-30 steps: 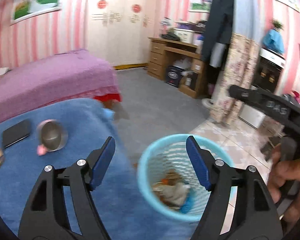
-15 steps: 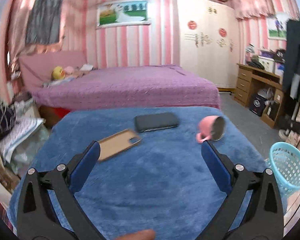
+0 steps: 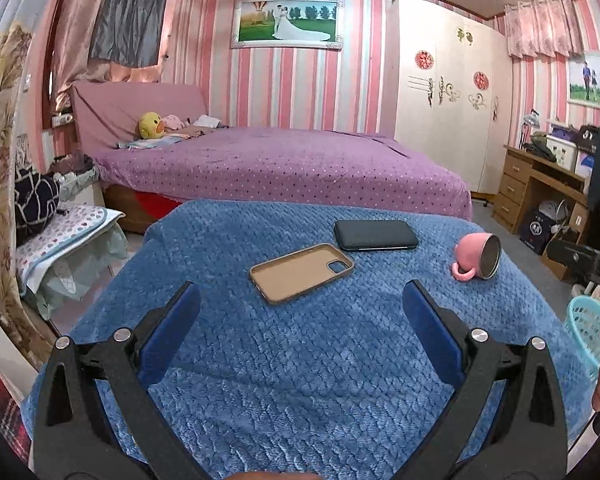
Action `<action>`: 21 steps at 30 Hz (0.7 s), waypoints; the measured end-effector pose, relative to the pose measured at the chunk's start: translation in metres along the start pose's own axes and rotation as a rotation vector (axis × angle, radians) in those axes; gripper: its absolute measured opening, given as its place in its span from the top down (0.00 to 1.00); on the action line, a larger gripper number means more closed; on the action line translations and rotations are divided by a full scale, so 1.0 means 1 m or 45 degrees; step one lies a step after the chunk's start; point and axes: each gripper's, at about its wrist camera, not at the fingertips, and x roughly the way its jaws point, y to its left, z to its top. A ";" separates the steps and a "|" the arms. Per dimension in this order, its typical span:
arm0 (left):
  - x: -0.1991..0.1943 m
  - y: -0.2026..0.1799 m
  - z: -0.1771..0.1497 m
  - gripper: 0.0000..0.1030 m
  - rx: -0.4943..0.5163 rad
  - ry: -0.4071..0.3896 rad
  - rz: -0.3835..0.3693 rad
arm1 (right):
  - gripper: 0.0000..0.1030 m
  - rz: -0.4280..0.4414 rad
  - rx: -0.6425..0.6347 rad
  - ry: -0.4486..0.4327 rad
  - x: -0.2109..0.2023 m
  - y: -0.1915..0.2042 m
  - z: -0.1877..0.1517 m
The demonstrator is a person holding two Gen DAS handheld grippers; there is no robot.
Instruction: Collect trash
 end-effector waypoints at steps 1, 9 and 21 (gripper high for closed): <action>0.000 -0.001 0.000 0.05 0.009 -0.001 0.002 | 0.12 0.005 -0.004 0.000 0.000 0.003 0.000; 0.001 0.005 -0.003 0.05 -0.021 0.021 0.001 | 0.12 0.023 -0.062 -0.020 -0.009 0.013 -0.003; 0.006 -0.004 -0.006 0.05 -0.050 0.057 -0.020 | 0.12 -0.001 -0.051 -0.028 -0.020 -0.010 -0.001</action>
